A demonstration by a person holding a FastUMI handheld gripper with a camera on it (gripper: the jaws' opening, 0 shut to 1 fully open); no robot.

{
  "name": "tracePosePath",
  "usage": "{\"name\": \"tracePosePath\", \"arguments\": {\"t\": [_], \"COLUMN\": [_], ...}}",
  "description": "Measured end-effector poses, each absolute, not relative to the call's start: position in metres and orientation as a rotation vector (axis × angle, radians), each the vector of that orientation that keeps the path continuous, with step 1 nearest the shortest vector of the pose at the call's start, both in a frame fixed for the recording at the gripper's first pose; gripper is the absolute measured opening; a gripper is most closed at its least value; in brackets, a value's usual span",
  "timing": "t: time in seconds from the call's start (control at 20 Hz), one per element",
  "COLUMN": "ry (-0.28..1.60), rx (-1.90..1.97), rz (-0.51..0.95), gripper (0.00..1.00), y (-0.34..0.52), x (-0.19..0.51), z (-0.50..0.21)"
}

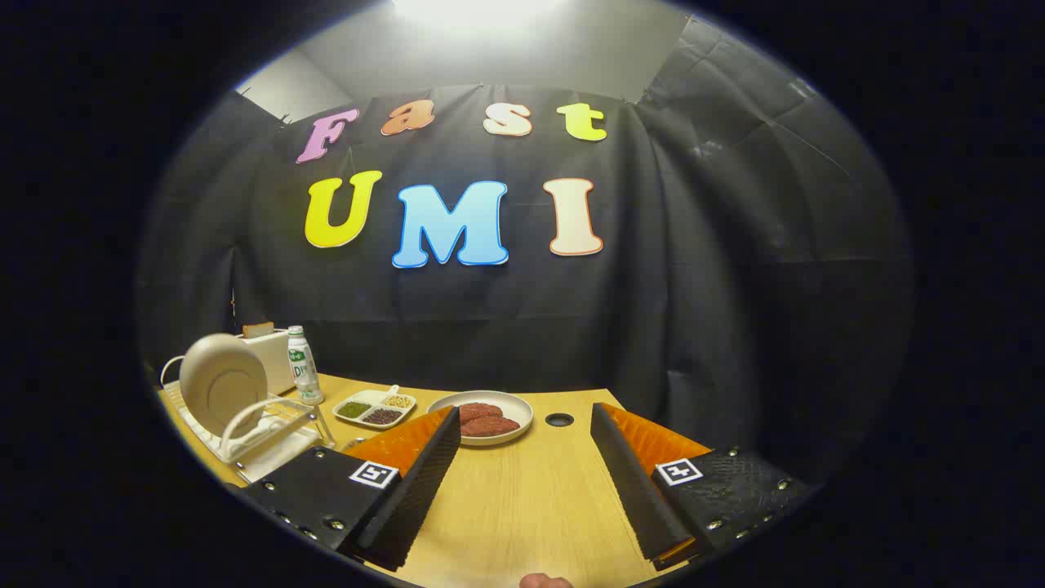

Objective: Take the plate from the dish rack, then take the spoon from the basket and place it into the plate.

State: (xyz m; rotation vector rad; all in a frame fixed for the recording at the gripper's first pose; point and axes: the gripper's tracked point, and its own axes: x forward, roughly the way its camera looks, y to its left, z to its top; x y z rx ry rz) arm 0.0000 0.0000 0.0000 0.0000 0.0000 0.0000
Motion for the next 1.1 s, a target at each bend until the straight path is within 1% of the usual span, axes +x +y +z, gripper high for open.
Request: {"name": "tracePosePath", "arguments": {"t": [0.1,0.3,0.5,0.7,0.8,1.0,1.1], "ry": [-0.033,-0.051,-0.096,-0.073,-0.032,0.028,0.099], "rx": [0.029,0.029,-0.001,0.014,0.015,0.076,0.071], "rz": [-0.012,-0.013,-0.012,-0.005,-0.017,0.053,0.074], "gripper": [0.99,0.99,0.99,0.99,0.99,0.99,0.99], "y": [0.02,0.06,0.086,0.107,0.116,0.155,0.168], "x": [-0.015,-0.037,-0.045,-0.048,-0.045,-0.037,-0.029], "z": [0.039,0.084,0.116,0.123,0.12,0.127,0.12]}}
